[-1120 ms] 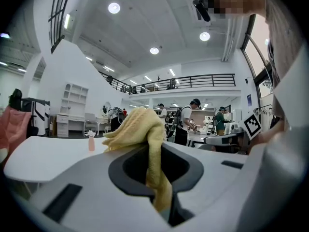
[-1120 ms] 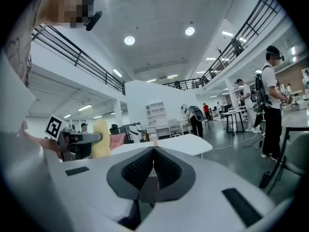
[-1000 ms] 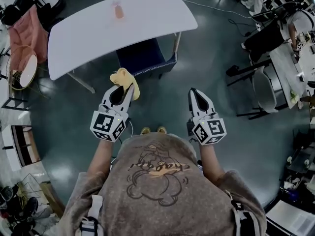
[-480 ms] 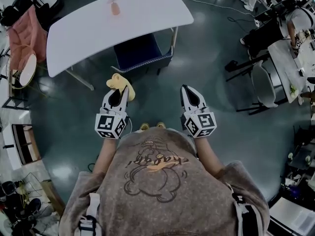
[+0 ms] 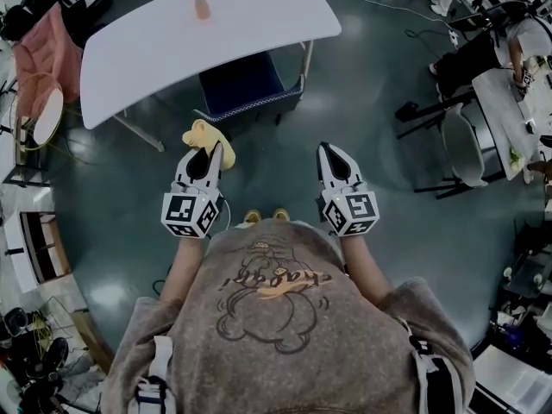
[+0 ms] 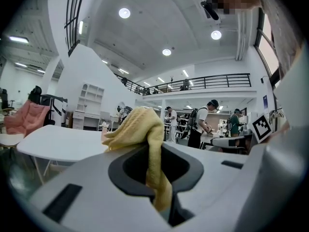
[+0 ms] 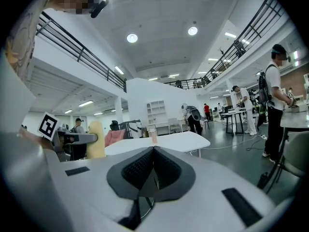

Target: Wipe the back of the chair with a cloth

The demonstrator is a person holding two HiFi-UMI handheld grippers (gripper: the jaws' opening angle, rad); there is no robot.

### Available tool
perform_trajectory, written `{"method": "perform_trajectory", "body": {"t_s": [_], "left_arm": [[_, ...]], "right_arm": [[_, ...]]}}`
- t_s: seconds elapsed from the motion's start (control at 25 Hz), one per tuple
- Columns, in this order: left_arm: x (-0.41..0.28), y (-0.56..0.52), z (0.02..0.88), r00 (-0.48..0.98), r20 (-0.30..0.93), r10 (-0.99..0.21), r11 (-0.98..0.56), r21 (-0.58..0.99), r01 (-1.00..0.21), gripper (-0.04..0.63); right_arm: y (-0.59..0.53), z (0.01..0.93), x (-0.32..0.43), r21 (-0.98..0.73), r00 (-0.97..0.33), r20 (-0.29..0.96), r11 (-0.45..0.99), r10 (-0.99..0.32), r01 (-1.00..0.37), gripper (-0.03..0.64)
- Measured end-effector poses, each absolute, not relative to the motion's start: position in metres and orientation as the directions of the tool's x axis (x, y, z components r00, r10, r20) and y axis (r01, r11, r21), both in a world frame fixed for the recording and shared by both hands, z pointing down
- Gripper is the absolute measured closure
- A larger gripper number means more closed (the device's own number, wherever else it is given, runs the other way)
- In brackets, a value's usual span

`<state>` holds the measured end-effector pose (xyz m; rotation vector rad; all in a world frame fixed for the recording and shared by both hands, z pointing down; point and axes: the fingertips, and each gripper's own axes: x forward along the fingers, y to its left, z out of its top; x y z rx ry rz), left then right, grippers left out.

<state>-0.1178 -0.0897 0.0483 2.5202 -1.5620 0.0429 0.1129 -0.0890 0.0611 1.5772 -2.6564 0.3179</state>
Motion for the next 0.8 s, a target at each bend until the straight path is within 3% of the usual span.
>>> {"method": "perform_trajectory", "body": {"t_s": [0.8], "left_arm": [[-0.119,-0.086,0.042,0.445,0.140,-0.885,-0.435,0.098,-0.895,0.545]], "right_arm": [[-0.100,0.054,0.095,-0.127,-0.506,0.125,0.492,-0.853,-0.861,0.592]]}}
